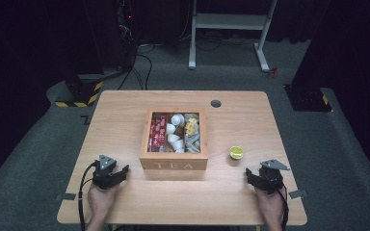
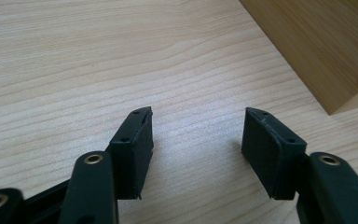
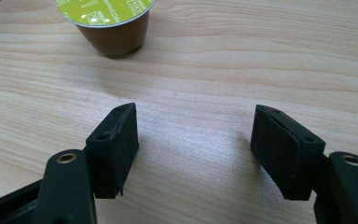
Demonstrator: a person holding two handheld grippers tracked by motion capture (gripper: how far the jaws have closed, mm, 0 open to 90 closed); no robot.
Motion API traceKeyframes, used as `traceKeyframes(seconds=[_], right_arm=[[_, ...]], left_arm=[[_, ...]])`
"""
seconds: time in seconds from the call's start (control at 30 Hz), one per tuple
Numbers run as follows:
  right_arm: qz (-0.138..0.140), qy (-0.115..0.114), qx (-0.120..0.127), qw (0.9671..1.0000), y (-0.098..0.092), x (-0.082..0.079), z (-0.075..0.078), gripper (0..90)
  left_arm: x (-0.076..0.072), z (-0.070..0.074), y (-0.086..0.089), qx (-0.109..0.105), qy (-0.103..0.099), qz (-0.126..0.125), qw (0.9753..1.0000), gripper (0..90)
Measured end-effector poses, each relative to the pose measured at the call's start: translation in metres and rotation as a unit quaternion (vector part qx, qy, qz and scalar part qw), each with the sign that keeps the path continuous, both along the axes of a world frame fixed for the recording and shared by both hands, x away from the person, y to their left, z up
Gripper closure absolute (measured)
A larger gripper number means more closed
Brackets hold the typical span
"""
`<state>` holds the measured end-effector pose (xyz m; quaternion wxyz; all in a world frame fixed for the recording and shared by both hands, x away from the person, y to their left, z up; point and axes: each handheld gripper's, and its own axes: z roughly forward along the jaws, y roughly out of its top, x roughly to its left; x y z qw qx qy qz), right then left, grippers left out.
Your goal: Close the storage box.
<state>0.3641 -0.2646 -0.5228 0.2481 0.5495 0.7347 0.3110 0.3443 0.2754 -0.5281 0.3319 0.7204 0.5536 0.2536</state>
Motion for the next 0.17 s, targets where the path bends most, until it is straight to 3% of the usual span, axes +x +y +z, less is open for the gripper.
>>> traceKeyframes(seconds=[0.17], right_arm=[[0.000,0.001,0.001,1.0000,-0.0002,0.0001,0.0000,32.0]], left_arm=[[0.0005,0.0000,0.0001,0.000,0.002,0.000,1.0000,38.9]])
